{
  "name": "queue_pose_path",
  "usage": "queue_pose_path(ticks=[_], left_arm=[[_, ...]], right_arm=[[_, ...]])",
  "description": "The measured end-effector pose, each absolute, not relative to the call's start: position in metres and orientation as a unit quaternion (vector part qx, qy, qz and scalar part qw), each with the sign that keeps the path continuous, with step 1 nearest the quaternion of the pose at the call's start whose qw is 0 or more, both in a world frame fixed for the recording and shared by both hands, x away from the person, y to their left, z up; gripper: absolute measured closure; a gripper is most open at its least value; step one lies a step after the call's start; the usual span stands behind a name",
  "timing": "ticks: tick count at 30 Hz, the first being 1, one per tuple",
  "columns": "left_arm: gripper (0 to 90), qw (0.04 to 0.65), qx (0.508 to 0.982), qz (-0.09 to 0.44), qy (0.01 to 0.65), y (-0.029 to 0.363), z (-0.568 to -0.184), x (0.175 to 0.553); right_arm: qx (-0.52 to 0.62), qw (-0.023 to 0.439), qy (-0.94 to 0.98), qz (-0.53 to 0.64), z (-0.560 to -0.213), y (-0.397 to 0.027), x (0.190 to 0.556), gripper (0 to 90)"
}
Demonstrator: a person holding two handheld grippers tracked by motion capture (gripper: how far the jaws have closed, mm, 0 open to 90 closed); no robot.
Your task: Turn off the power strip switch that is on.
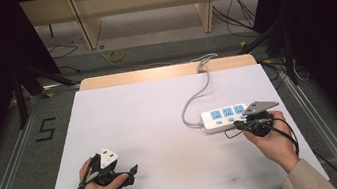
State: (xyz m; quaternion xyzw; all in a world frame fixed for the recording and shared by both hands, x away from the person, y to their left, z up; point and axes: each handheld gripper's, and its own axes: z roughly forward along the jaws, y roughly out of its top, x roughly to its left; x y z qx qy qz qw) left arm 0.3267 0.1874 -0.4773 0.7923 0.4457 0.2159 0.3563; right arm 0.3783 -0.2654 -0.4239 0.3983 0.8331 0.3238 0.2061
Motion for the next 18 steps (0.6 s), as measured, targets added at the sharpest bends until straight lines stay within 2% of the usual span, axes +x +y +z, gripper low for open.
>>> queue_pose_path(ticks=[18], left_arm=[[6.8,0.356,0.792,0.216,0.447,0.1872,-0.4774,0.3270]], right_arm=[[0.403,0.205,0.835,0.315,-0.4226,-0.2625,0.3858,90.0]])
